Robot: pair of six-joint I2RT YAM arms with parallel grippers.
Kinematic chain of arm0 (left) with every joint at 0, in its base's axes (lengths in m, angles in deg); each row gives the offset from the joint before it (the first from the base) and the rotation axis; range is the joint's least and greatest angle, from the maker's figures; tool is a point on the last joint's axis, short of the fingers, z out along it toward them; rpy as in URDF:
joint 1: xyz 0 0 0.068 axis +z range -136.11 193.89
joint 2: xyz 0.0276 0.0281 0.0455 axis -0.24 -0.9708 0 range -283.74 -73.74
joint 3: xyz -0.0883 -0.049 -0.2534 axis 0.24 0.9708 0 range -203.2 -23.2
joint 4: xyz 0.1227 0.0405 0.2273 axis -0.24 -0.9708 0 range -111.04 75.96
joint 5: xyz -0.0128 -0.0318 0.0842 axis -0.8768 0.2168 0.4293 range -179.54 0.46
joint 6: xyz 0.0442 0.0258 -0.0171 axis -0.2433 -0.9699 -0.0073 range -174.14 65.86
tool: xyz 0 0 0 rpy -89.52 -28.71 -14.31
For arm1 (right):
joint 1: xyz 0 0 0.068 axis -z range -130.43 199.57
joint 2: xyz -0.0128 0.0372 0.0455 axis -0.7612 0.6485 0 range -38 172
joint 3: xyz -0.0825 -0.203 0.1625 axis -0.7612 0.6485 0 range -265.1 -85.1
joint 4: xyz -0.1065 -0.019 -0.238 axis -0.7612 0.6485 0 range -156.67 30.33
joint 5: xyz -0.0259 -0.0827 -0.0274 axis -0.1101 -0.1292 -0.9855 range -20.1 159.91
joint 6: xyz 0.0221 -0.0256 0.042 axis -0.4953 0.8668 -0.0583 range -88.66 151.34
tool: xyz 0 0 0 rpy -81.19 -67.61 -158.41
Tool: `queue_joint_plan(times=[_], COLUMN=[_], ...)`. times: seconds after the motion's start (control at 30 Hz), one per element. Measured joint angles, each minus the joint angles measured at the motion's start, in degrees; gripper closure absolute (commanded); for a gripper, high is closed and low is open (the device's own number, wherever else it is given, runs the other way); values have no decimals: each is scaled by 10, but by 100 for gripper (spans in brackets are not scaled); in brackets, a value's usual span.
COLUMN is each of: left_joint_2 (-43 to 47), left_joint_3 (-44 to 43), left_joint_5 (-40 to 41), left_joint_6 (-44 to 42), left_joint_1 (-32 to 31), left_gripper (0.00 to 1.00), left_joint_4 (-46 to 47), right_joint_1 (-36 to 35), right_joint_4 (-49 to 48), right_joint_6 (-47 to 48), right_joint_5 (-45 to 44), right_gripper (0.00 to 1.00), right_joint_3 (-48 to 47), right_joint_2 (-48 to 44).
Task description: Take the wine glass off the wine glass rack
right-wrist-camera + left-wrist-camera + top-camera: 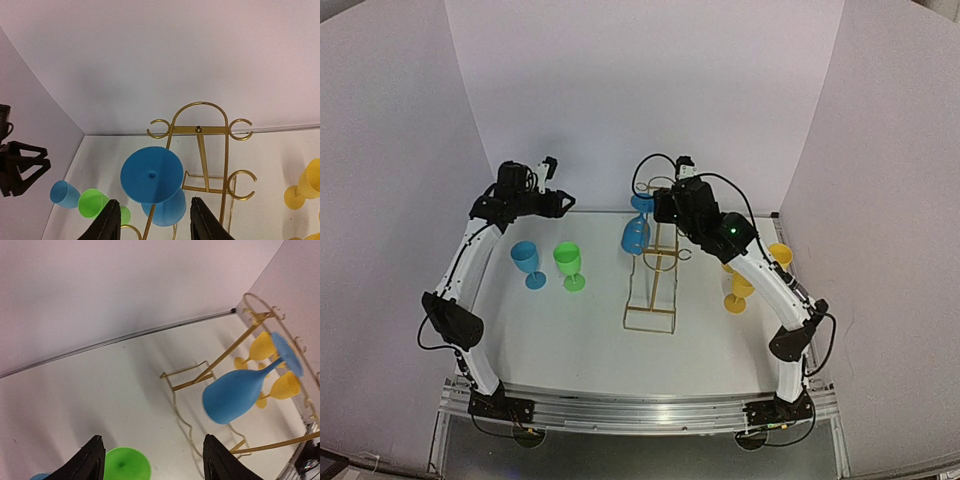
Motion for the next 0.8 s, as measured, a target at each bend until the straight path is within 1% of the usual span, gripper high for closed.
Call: queue_joint_plan(times=[0.1,0.17,0.23,0.4,0.47,0.67,0.8], left_joint_2=[-8,-23,-45,-118,-137,-166,-173], left_joint_3=[-37,-62,-85,-142,-146,-155,-165], left_joint_5=[-38,-62,-82,-112,-112,-112,-112], left_joint_6=[65,108,152,241,263,303,318], left_joint_1=[-18,-35,-51,-73,-79,-93,-99], left_gripper=[28,30,32,33,34,40,41], left_joint_4=[7,15,25,44,49,61,81], right_joint_1=[24,37,46,50,50,50,51], right_joint_4=[-2,-2,0,0,0,-4,-9], right_joint_6=[-13,-20,-25,-38,-41,-48,-50], right_joint_5=[20,34,45,69,75,93,101], right_gripper=[54,55,58,60,60,62,62], right_joint_3=[-12,-14,-17,-24,-24,-32,-32], right_joint_2=[27,45,63,92,94,98,102])
